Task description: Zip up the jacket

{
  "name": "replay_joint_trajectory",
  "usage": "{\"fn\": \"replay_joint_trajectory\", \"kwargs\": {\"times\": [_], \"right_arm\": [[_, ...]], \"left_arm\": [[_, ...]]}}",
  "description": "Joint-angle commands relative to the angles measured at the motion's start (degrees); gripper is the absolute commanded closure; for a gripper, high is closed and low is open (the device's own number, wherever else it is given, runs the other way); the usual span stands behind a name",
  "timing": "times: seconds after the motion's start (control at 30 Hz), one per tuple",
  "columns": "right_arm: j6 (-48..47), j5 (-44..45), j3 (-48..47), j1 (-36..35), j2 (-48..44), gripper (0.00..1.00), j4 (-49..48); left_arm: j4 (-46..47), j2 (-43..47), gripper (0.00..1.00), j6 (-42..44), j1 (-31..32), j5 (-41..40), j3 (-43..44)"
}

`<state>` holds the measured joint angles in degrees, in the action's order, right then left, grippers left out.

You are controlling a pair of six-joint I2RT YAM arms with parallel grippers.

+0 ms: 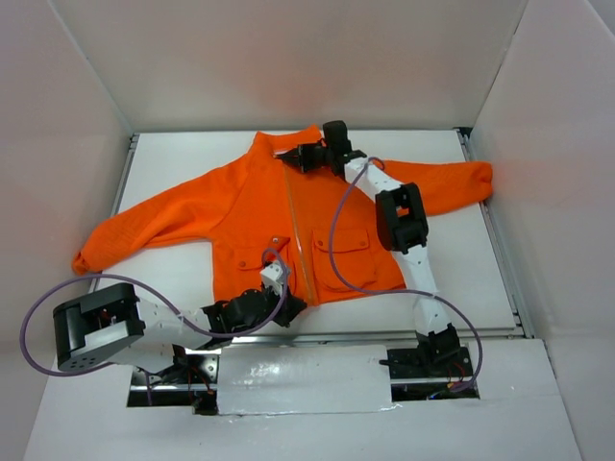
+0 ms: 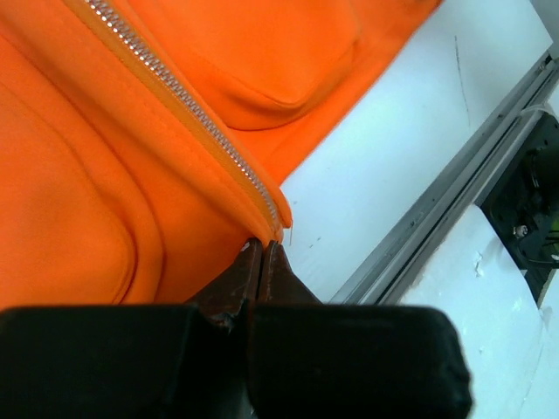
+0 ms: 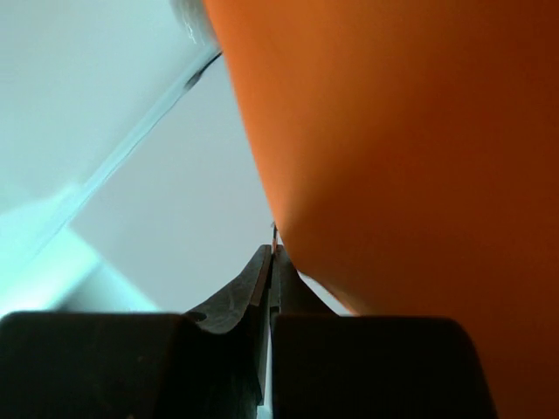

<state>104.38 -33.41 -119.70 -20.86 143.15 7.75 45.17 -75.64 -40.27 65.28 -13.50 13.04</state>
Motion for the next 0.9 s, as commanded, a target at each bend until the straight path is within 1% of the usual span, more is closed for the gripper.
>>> {"fn": "replay_joint_trajectory", "kwargs": {"times": [0.0, 0.07, 0.13, 0.17, 0.23, 0.27, 0.33, 0.37, 0.47, 0.57, 0.7, 0.87], "right_arm": [[6.97, -3.5, -15.1, 2.58, 9.65, 1.0, -25.84], [4.98, -1.93, -19.24, 2.84, 11.53, 1.0, -24.72], [1.46, 0.79, -17.07, 3.37, 9.53, 1.0, -22.87], [-1.95, 4.19, -13.4, 3.63, 6.64, 1.0, -22.34], [-5.13, 7.12, -11.26, 4.16, 4.78, 1.0, -20.77], [-8.02, 8.96, -12.04, 4.34, 4.42, 1.0, -19.97], [-10.41, 10.29, -14.5, 4.95, 5.03, 1.0, -17.07], [-11.81, 11.34, -16.08, 5.22, 5.47, 1.0, -17.06], [-14.02, 12.4, -16.71, 6.18, 5.38, 1.0, -19.43], [-16.65, 12.23, -18.02, 6.89, 5.21, 1.0, -21.54], [-20.61, 9.07, -17.06, 7.33, 3.98, 1.0, -28.3], [-26.32, 2.83, -16.62, 8.03, 1.43, 1.0, -34.02]], "left_arm": [[-1.66, -0.39, 1.0, 0.02, 2.93, 9.01, 1.11], [-2.27, -0.39, 1.0, -0.07, 3.8, 9.28, 1.81], [-2.36, -0.3, 1.0, -0.42, 4.5, 8.93, 2.08], [-2.36, -0.21, 1.0, -0.51, 5.12, 8.75, 2.08], [-2.1, -0.48, 1.0, -0.6, 5.39, 8.66, 1.82], [-1.58, -0.83, 1.0, -0.6, 5.39, 8.75, 1.47], [-0.87, -1.35, 1.0, -0.6, 5.48, 9.36, 1.29], [-0.44, -1.97, 1.0, -0.68, 5.56, 9.54, 1.2], [0.88, -3.2, 1.0, -0.86, 6.0, 10.07, 0.85], [2.2, -4.95, 1.0, -1.65, 6.18, 9.89, 0.15], [4.14, -7.24, 1.0, -2.27, 6.27, 10.42, -0.03], [5.02, -9.52, 1.0, -2.18, 6.27, 11.03, 0.93]]}}
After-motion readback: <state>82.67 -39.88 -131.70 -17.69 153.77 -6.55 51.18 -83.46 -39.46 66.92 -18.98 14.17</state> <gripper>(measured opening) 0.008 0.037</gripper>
